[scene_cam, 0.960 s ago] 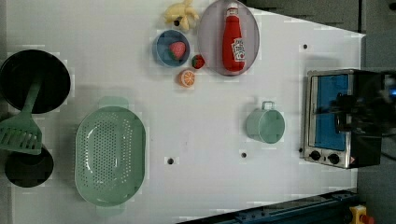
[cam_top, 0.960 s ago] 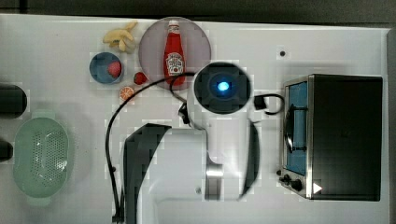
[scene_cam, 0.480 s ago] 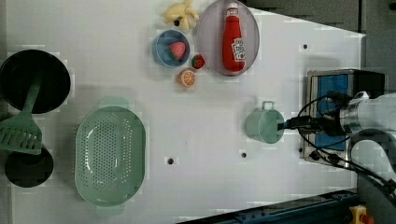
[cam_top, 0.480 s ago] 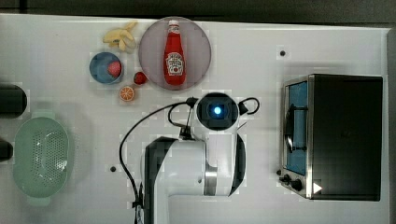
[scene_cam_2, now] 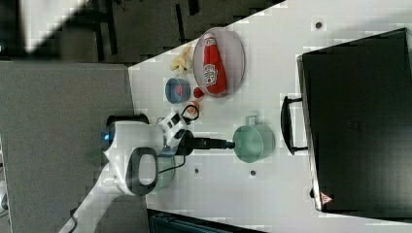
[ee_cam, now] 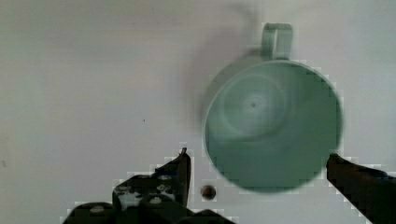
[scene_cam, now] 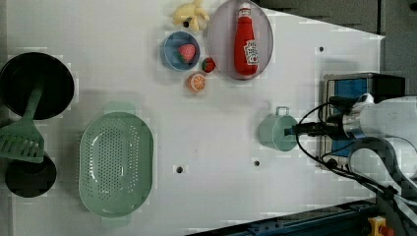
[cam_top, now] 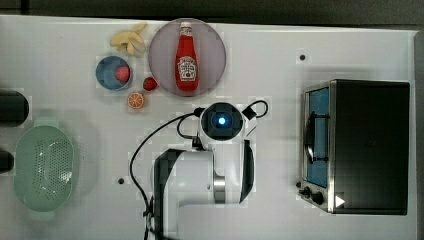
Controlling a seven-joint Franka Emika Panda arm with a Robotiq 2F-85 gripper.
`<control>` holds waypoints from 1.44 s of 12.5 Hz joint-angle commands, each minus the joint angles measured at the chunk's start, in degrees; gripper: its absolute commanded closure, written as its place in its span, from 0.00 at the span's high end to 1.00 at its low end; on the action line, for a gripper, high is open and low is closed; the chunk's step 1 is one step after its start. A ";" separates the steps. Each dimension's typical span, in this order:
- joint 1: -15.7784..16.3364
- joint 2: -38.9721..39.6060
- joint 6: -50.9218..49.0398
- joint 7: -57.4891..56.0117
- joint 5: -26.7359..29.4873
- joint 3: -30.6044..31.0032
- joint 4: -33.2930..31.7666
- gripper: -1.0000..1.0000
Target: Drag mug right to left.
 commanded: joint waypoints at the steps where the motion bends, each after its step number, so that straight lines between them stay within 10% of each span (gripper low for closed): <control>1: -0.06 6.26 6.20 -3.11 -0.06 0.97 0.01 1.00; 5: 0.09 12.61 10.73 -3.07 -0.06 1.25 -0.13 0.96; 12: 0.58 14.03 11.30 -2.78 -0.03 1.59 -0.13 0.17; 18: 2.06 14.12 11.21 4.20 -0.02 5.19 -0.04 0.17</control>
